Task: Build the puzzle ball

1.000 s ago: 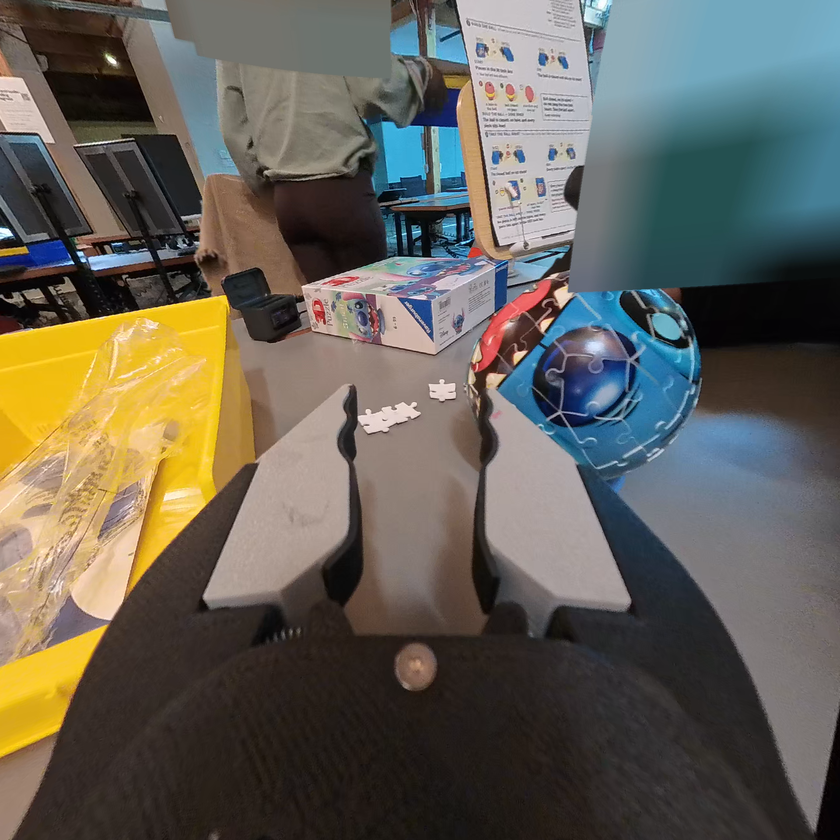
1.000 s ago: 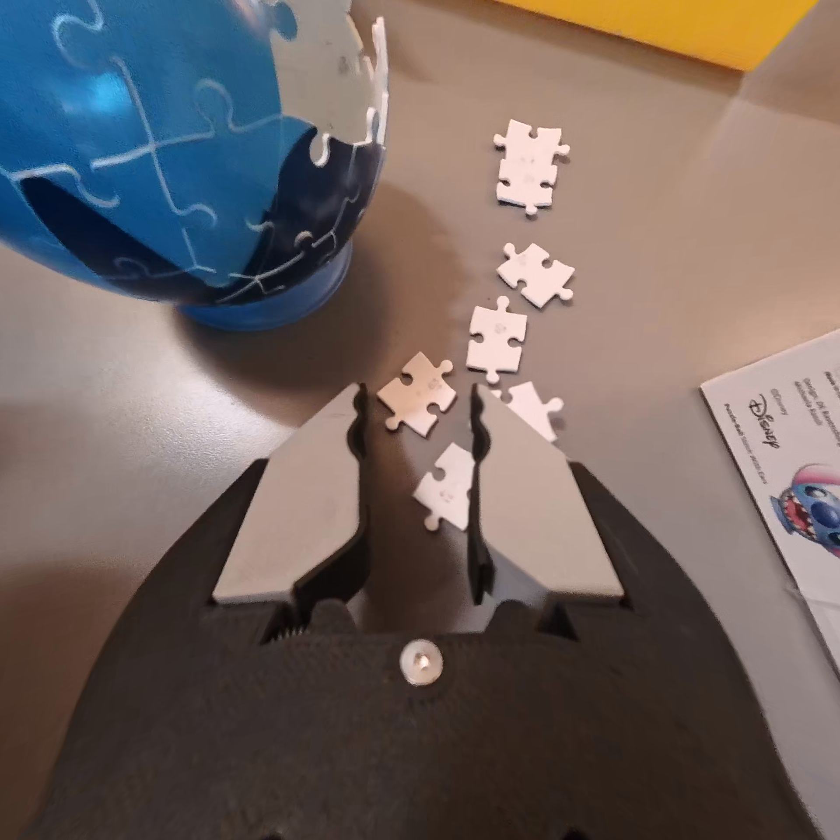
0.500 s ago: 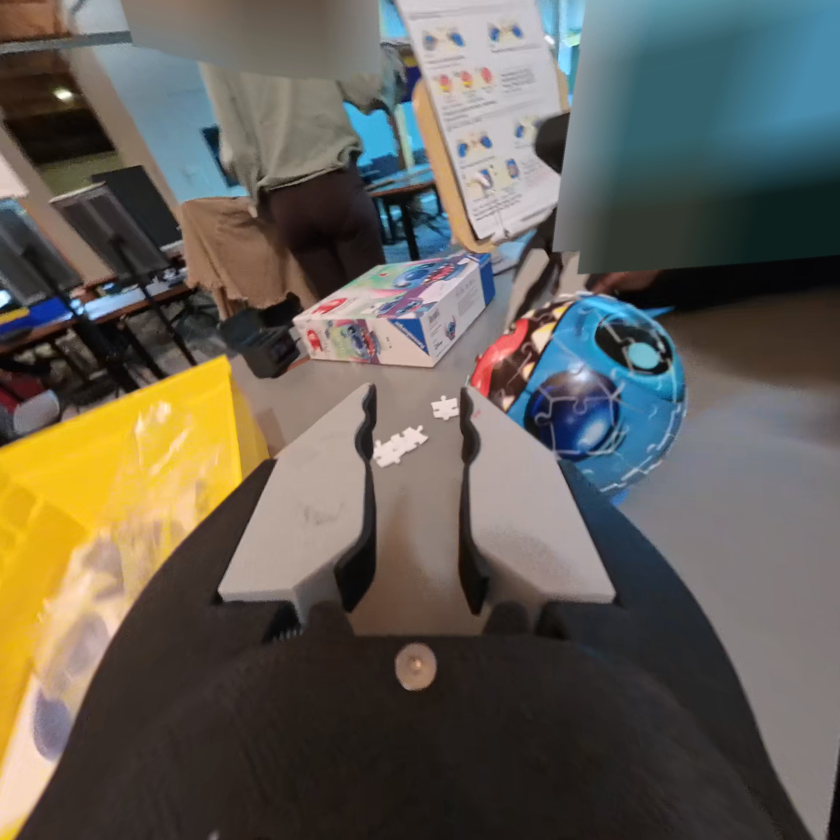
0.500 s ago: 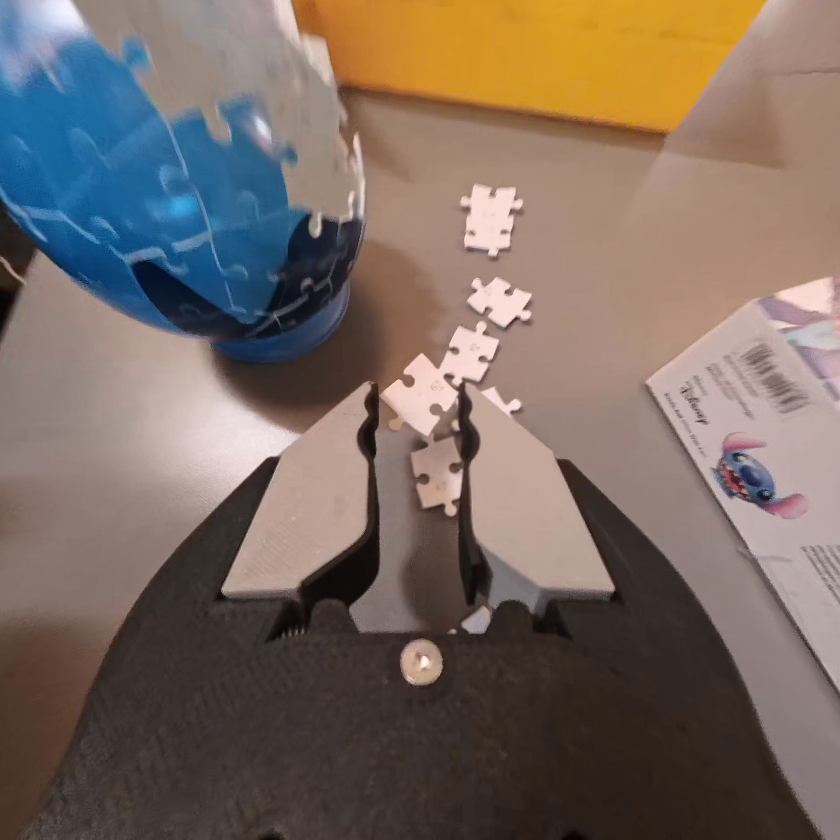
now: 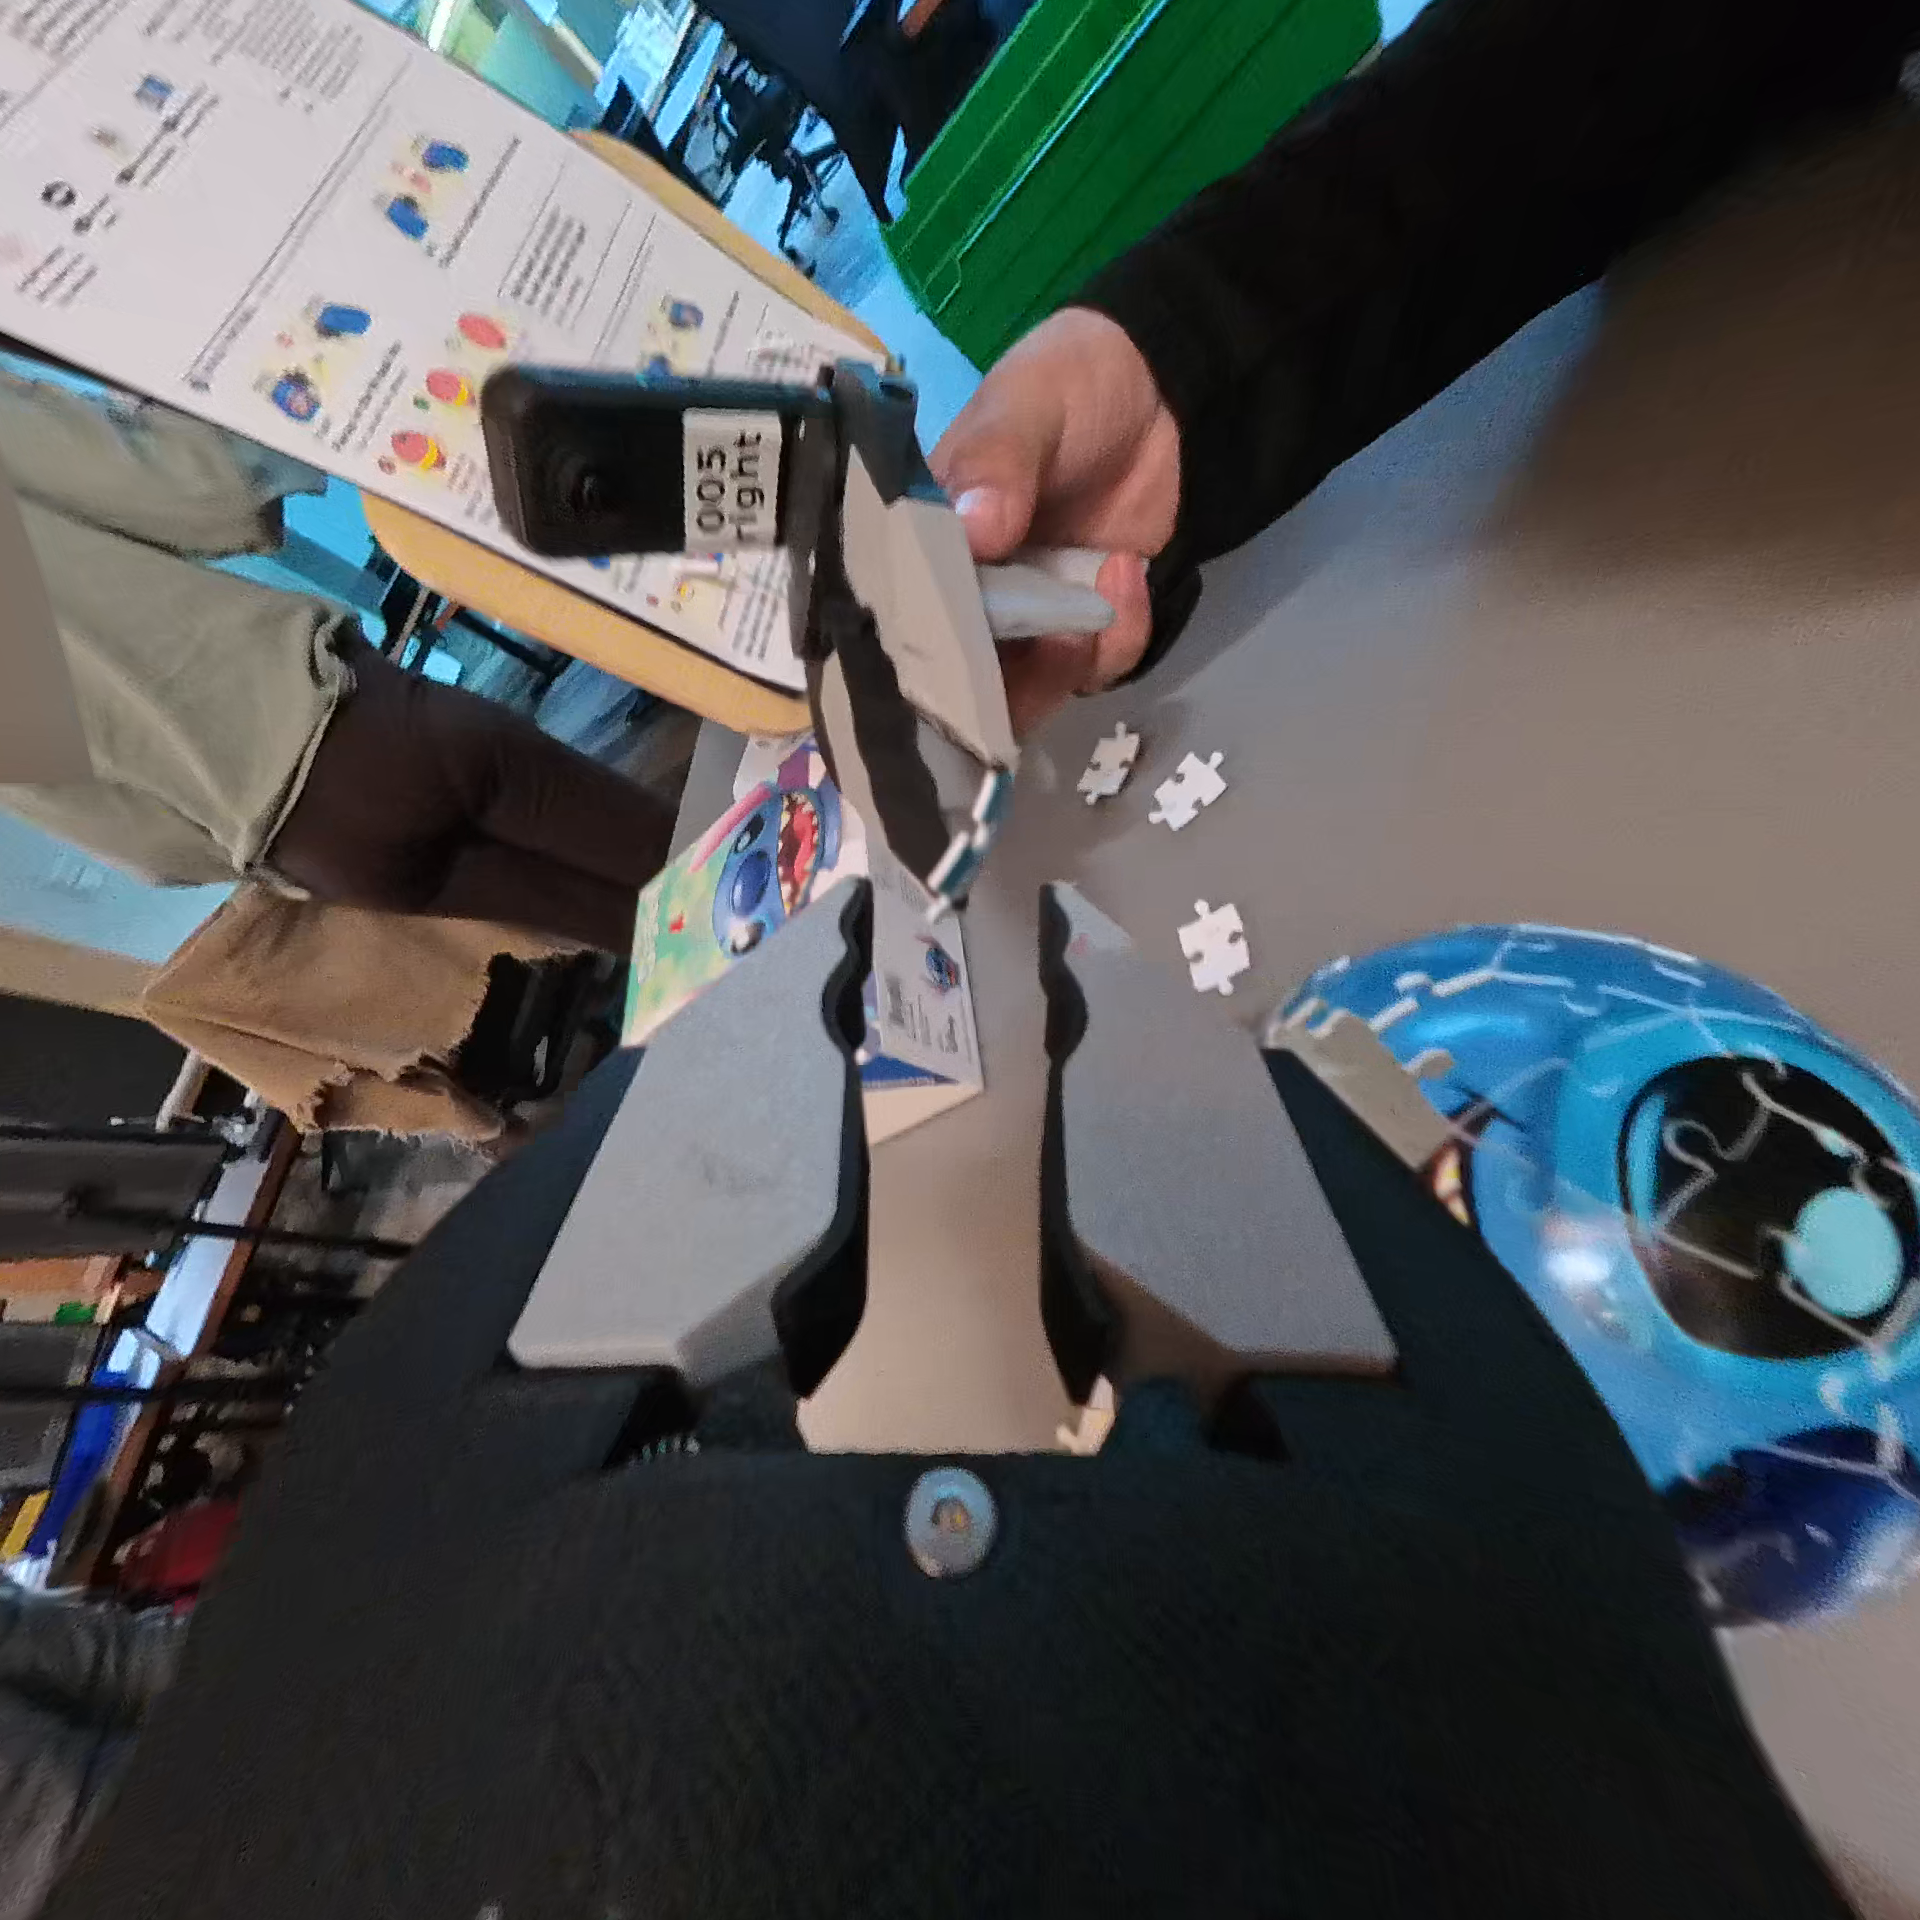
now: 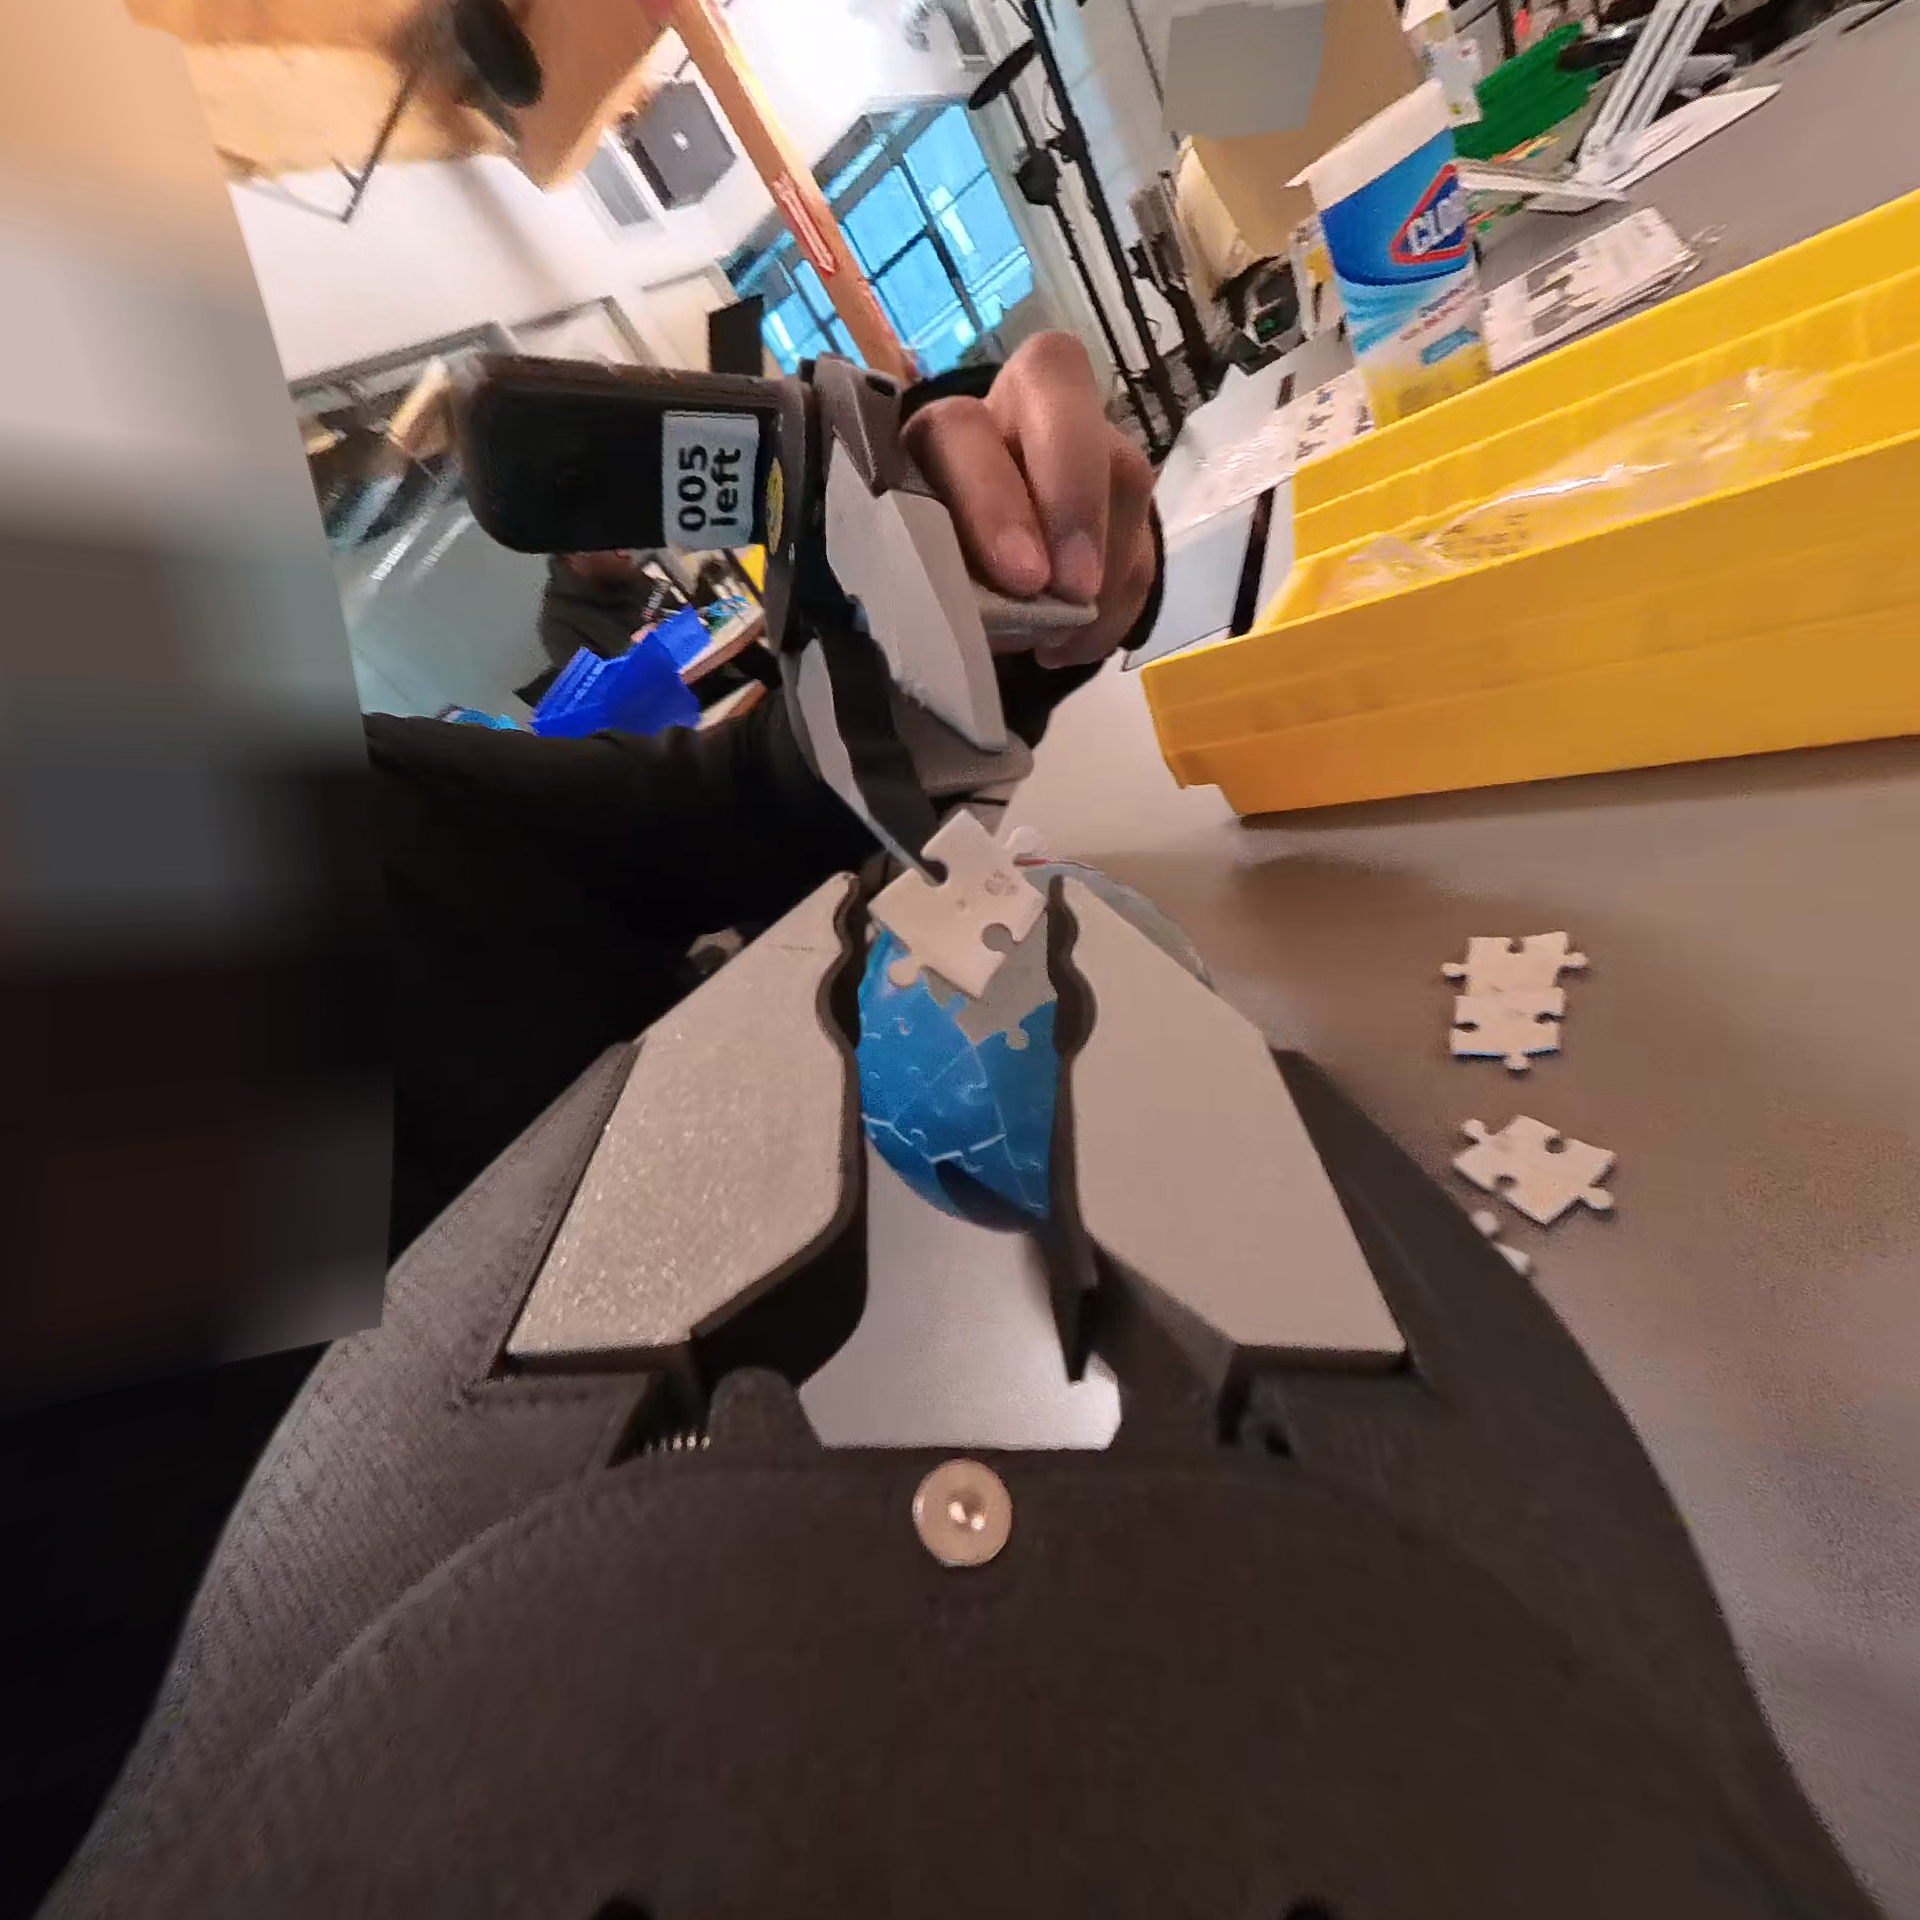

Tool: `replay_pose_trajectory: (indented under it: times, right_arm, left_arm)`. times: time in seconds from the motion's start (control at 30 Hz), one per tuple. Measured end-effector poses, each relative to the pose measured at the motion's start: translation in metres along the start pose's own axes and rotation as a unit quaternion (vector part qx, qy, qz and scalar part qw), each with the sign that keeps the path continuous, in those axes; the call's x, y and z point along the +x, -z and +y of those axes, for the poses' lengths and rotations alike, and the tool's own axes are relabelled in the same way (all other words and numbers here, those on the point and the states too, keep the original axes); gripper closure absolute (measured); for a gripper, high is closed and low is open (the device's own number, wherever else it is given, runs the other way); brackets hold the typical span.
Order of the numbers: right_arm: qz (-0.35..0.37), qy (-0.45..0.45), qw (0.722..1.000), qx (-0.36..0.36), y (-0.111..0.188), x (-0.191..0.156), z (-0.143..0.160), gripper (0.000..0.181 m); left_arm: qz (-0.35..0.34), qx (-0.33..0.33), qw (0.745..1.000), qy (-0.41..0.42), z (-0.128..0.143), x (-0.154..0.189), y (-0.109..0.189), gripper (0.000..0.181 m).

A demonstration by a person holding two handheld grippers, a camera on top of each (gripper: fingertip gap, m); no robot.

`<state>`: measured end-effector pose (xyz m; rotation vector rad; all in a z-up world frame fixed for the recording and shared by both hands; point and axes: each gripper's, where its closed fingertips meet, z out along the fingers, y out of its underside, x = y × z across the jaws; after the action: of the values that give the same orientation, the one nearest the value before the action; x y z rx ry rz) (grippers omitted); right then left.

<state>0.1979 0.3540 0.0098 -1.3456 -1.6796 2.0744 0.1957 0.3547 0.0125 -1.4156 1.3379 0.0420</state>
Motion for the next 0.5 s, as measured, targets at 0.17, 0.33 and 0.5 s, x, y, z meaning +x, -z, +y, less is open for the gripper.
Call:
replay_pose_trajectory:
  times: [0.17, 0.33, 0.5]
  right_arm:
    - [-0.043, -0.036, 0.998, 0.016, 0.001, -0.006, 0.0, 0.15]
    - [-0.05, -0.076, 0.995, 0.049, 0.011, 0.0, -0.009, 0.15]
    - [0.032, -0.031, 0.992, 0.115, 0.05, 0.009, -0.043, 0.15]
  left_arm:
    - [0.025, -0.003, 0.999, -0.026, -0.006, 0.002, -0.015, 0.161]
    - [0.027, -0.027, 0.999, 0.005, 0.002, -0.004, -0.024, 0.181]
    - [-0.014, -0.011, 0.973, 0.232, 0.012, -0.036, -0.019, 0.181]
